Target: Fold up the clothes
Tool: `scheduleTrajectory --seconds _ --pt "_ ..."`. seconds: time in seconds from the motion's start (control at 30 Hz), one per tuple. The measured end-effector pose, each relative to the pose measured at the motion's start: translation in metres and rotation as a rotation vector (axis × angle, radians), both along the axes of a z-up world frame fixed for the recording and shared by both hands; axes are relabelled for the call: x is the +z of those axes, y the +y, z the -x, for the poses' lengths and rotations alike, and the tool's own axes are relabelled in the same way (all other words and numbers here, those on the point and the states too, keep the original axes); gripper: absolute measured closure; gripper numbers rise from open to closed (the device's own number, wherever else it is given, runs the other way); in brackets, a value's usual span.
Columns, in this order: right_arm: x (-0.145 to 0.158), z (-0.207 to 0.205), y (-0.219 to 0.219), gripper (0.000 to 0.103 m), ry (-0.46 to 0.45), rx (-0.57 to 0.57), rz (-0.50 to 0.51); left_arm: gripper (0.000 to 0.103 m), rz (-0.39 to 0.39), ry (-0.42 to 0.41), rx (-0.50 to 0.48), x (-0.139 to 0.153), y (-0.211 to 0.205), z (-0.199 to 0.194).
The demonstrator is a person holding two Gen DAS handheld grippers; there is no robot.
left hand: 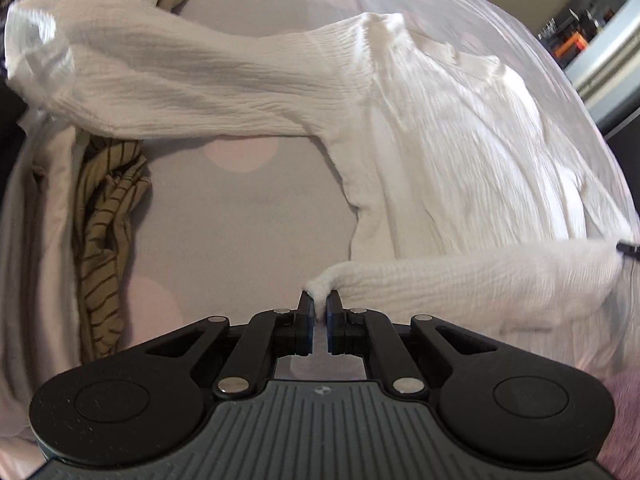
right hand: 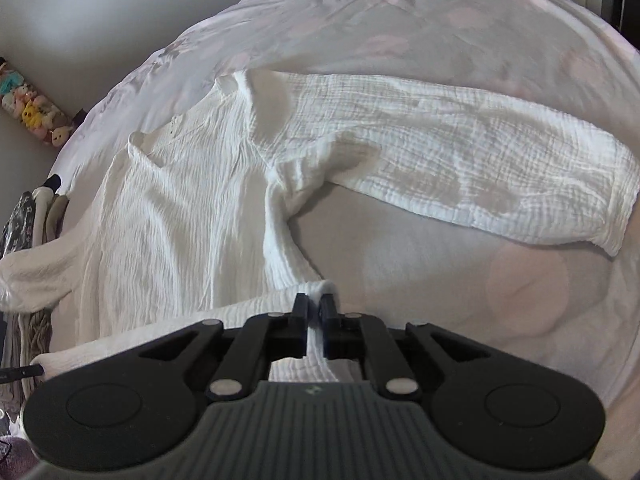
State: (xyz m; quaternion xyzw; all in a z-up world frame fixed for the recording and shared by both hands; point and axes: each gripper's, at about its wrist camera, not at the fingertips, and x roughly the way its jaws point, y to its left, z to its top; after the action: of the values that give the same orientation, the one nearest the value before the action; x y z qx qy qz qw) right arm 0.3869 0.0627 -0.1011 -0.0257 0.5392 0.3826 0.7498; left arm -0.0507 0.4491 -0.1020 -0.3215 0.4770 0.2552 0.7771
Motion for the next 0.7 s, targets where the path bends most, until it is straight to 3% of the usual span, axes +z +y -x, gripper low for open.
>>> scheduleTrajectory --seconds 0.07,0.13,0.17,0.2,0.3,0.43,0.57,0.7 --pt "-0.006 -0.002 0.001 0.088 -0.008 -0.031 -0.01 0.097 0.023 -0.02 0.035 -0.01 0.006 0.001" --pt "-0.011 0.001 -0.003 0.075 -0.016 -0.044 -0.014 0.081 0.049 -0.03 0.05 -0.015 0.009 0.004" --pt "-0.012 0.002 -0.006 0.061 -0.022 -0.047 -0.013 0.076 0.064 -0.031 0.05 -0.016 0.01 0.005" --pt "-0.014 0.004 -0.01 0.059 -0.024 -0.038 -0.011 0.067 0.075 -0.03 0.043 -0.016 0.011 0.007" --pt "-0.02 0.009 -0.022 0.059 -0.025 -0.014 0.005 0.055 0.072 -0.023 0.013 -0.014 0.01 0.014" --pt "-0.031 0.015 -0.034 0.059 -0.04 0.043 0.027 0.055 0.098 -0.005 -0.071 -0.017 0.008 0.017" --pt "-0.035 0.019 -0.037 0.058 -0.043 0.103 0.006 0.055 0.072 0.044 -0.156 -0.026 0.001 0.012" --pt "-0.039 0.022 -0.035 0.058 -0.028 0.18 -0.003 0.055 0.098 0.052 -0.153 -0.04 0.001 0.008"
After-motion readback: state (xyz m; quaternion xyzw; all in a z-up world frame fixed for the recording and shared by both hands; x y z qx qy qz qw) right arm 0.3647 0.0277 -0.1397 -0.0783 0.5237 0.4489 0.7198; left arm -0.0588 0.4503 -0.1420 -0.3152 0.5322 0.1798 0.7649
